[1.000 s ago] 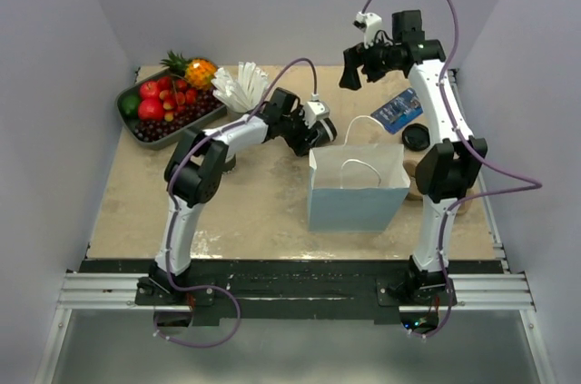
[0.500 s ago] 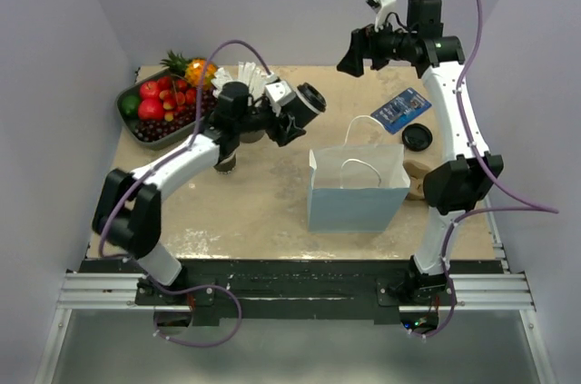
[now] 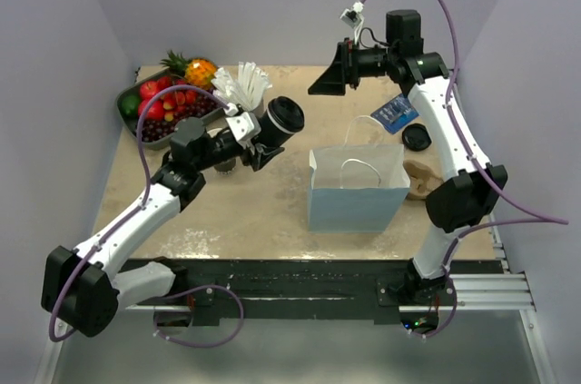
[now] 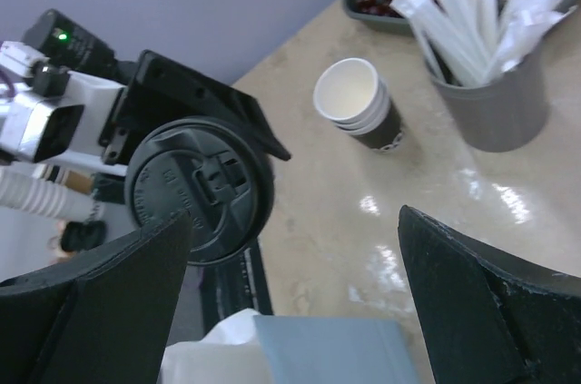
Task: Pack the takeout coffee
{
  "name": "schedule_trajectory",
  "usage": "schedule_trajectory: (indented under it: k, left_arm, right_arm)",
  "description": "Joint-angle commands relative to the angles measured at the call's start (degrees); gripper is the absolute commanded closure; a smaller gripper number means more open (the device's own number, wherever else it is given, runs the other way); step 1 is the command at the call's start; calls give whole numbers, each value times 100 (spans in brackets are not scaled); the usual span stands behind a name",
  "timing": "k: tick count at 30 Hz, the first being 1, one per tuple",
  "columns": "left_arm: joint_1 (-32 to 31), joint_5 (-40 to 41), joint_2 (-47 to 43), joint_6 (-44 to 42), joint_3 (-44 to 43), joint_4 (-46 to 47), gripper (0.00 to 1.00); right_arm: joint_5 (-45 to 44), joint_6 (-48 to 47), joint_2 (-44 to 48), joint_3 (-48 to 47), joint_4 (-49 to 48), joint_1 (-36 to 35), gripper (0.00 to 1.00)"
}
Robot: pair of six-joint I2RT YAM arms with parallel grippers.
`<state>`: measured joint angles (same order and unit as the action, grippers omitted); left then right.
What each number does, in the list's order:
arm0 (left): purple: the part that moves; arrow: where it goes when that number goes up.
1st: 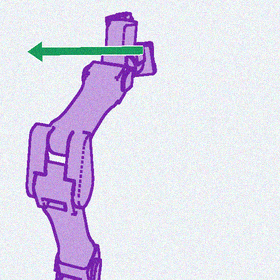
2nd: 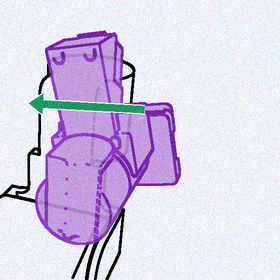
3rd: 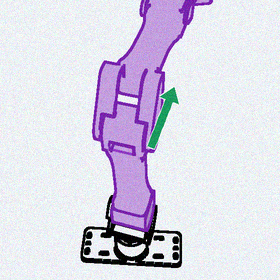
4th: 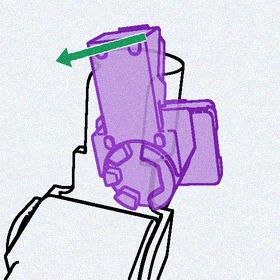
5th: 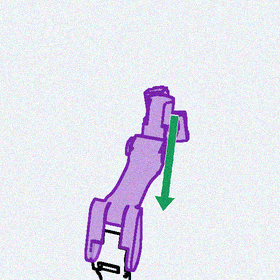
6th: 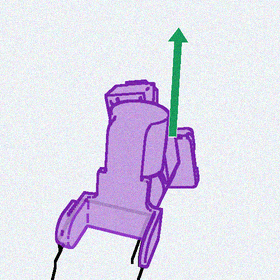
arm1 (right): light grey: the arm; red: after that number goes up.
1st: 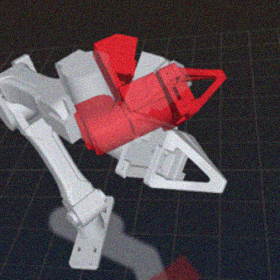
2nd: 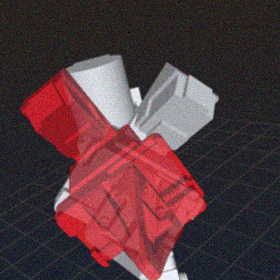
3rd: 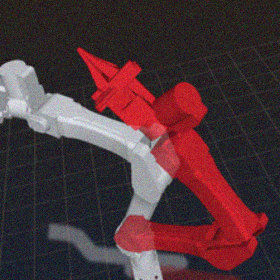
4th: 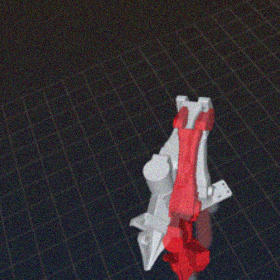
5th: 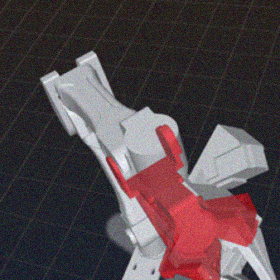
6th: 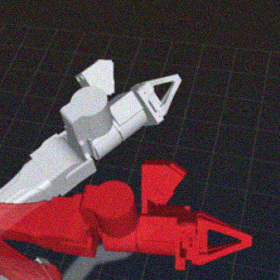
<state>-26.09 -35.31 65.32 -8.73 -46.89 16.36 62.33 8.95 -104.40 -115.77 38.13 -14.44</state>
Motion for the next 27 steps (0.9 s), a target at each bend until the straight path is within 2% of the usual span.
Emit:
schedule_trajectory:
  k: [1, 7, 13, 21, 27]
  left_arm:
    - [-46, 253, -379, -375, 145, 96, 47]
    - [-274, 455, -661, -534, 128, -176, 47]
    - [-292, 516, -880, -507, 102, -563, 47]
    - [-292, 446, -863, -612, 58, -739, 47]
    - [-318, 463, -828, -709, 66, -792, 48]
  right_arm:
    - [798, 599, 569, 414, -403, -304, 1]
    - [-193, -68, 807, 775, 133, -701, 1]
    - [95, 151, 860, 827, -235, -876, 1]
    - [8, -16, 948, 950, -69, -1421, 1]
    - [-343, -270, 887, 810, 159, -1536, 1]
